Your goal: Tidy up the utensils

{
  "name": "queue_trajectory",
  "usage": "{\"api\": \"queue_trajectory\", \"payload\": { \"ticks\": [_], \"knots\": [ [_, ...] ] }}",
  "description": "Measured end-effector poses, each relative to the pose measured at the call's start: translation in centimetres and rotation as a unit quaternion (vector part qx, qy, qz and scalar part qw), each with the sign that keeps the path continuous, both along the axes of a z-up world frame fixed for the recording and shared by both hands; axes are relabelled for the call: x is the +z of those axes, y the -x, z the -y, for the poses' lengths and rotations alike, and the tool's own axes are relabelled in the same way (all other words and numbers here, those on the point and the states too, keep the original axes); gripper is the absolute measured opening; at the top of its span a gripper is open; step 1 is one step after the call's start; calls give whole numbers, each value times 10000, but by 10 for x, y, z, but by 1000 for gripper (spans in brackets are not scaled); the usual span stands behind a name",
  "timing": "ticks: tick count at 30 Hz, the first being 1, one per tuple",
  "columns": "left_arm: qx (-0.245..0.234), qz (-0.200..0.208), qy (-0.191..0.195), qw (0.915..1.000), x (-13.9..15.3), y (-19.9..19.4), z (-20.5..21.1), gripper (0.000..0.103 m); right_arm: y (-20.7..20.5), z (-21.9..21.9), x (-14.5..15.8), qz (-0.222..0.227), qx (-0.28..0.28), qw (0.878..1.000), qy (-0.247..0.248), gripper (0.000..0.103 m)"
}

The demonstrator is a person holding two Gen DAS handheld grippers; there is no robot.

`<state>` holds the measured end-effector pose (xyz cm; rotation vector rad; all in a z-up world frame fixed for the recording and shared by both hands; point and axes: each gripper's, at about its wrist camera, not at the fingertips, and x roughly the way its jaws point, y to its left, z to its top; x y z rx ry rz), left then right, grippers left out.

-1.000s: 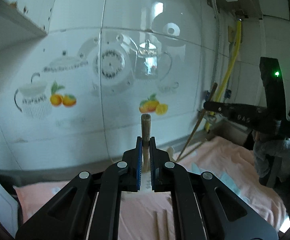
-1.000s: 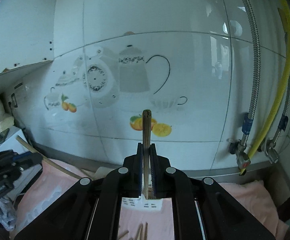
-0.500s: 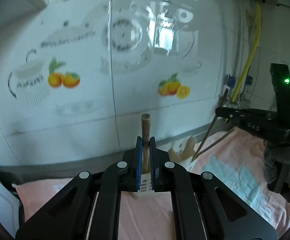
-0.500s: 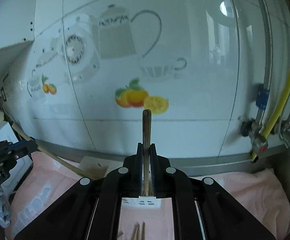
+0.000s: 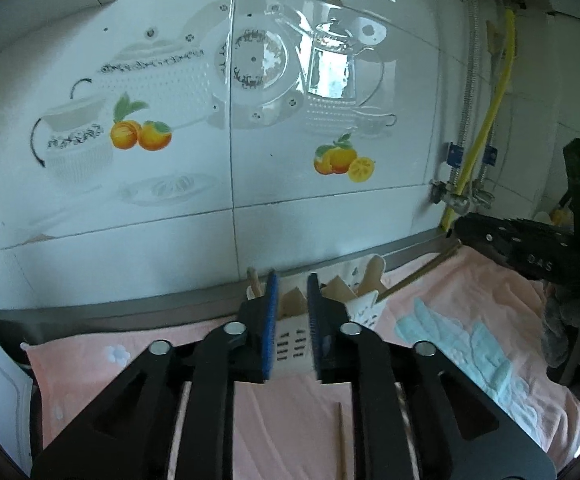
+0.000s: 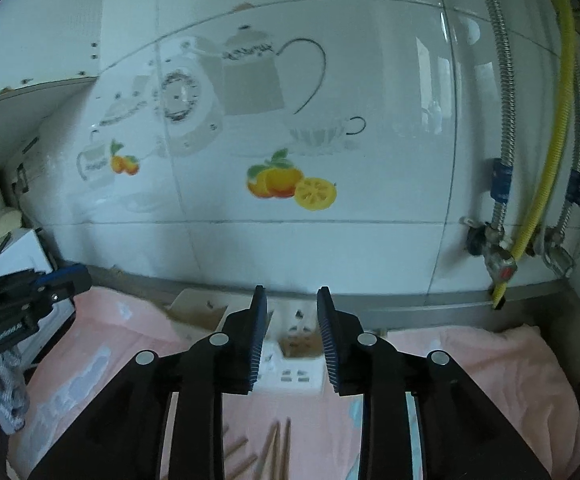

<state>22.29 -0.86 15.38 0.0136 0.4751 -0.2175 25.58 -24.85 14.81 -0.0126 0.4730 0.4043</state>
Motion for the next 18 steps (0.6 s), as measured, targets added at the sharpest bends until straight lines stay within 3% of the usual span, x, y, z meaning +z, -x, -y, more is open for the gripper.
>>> {"api": "queue_trajectory", "payload": {
  "ticks": [7, 11, 18],
  "knots": [
    [-33, -65, 32, 10000, -16, 39, 0, 21, 52, 7, -35, -214, 155, 9997, 12, 28],
    [-25, -175, 160, 9997, -34, 63, -3, 32, 75, 13, -65, -447, 157, 9988, 87, 28],
    [26, -515, 252, 9984, -75, 93, -5, 33, 104, 24, -120, -903, 65, 9954, 314, 28]
  ]
}}
